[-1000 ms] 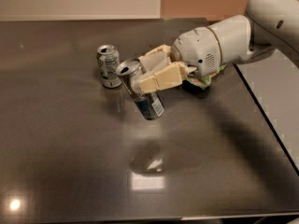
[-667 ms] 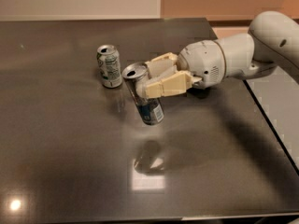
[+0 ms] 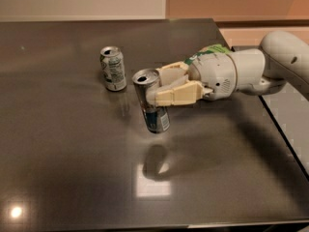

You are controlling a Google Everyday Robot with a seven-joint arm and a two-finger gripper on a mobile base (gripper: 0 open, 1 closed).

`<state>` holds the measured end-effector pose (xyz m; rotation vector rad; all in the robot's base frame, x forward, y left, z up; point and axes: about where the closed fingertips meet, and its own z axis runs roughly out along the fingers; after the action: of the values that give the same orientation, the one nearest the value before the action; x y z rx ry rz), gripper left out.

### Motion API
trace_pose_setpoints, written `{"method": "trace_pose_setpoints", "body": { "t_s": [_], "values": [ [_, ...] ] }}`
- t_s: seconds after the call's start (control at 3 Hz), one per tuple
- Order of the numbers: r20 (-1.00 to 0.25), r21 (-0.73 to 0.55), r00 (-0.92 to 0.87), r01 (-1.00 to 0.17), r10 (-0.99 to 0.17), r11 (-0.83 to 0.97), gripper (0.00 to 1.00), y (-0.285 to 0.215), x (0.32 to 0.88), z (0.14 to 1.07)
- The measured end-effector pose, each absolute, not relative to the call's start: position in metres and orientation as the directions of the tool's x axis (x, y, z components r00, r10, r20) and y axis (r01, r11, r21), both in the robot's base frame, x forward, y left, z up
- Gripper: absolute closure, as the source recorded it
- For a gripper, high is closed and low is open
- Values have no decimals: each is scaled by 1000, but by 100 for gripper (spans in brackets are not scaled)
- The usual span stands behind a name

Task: Place redbull can upright

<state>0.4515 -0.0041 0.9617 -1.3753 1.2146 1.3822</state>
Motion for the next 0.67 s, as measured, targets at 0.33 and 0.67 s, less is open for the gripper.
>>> {"method": "trace_pose_setpoints", "body": {
  "t_s": [0.33, 0.67],
  "values": [
    [-997, 69, -72, -980, 8, -186, 100, -11, 458, 943],
    [-997, 64, -71, -986, 40, -154, 79, -22, 464, 923]
  ]
}}
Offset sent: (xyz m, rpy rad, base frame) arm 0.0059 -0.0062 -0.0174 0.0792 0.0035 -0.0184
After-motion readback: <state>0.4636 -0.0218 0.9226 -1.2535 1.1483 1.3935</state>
